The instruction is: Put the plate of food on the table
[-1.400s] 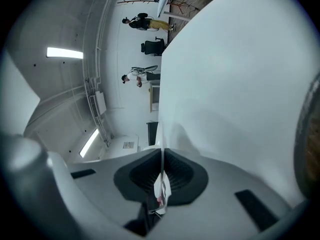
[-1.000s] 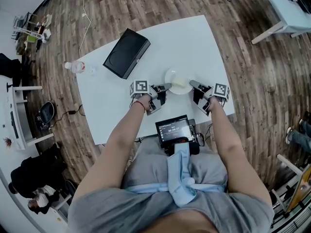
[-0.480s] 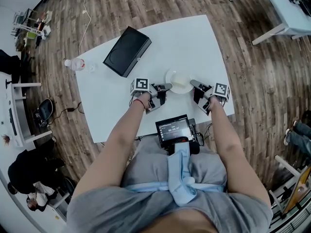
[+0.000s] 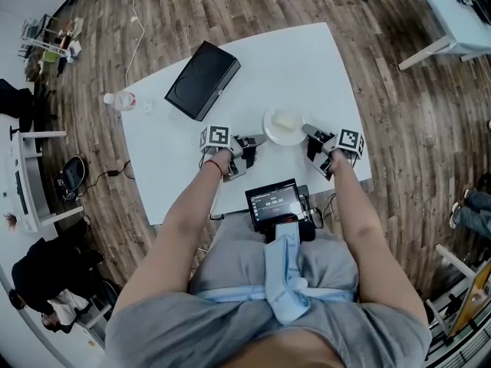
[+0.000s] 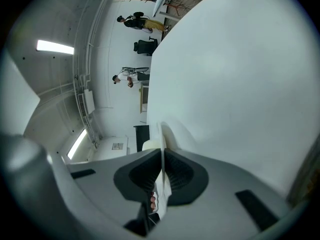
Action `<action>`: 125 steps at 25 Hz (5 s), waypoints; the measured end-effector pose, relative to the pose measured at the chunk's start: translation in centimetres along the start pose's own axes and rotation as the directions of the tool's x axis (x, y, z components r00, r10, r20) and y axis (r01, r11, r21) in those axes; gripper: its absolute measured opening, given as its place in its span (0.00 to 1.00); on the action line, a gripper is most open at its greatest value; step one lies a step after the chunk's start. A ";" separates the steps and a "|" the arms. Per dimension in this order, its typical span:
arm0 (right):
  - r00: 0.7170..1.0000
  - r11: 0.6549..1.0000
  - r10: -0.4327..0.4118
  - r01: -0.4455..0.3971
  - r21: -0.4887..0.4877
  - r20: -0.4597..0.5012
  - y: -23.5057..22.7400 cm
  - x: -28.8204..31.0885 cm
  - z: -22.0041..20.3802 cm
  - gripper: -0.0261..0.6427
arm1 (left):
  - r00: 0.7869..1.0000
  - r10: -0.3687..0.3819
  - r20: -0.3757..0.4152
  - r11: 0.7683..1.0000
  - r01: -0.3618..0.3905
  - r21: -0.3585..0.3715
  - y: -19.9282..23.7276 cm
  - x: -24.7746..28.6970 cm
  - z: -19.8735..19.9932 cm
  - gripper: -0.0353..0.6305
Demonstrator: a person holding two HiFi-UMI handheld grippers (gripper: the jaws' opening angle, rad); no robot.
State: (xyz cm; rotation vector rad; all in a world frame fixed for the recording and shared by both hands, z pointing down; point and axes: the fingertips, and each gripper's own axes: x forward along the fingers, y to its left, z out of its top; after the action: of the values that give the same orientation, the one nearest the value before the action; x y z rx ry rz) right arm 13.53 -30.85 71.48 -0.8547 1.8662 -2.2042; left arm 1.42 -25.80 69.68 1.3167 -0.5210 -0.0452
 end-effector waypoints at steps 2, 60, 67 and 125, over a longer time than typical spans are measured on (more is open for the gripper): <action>1.000 1.000 -0.014 0.014 -0.001 0.006 -0.1 0.0 0.1 0.10 | 1.000 -0.010 -0.002 0.998 0.010 0.055 -1.0 0.0 -0.5 0.10; 0.929 0.834 -0.355 0.364 -0.415 0.101 4.2 -4.5 -1.6 0.17 | 0.997 -0.067 -0.047 0.960 0.077 0.268 -6.1 -0.1 -1.9 0.10; 0.945 0.776 -0.293 0.323 -0.542 0.144 6.4 -5.1 -3.2 0.15 | 0.997 -0.005 -0.075 0.924 0.033 0.381 -6.1 -0.3 -3.0 0.10; 0.971 0.235 0.013 0.230 -0.944 0.239 14.2 -16.9 -24.1 0.08 | 0.989 -0.126 0.084 0.280 -0.046 0.959 -12.2 -8.5 -21.1 0.10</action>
State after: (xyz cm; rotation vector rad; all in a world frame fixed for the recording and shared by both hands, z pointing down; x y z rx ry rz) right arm 12.08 -5.71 50.74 -1.2739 3.0673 -0.5632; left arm 5.26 -7.15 52.27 2.5976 -0.6679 0.1784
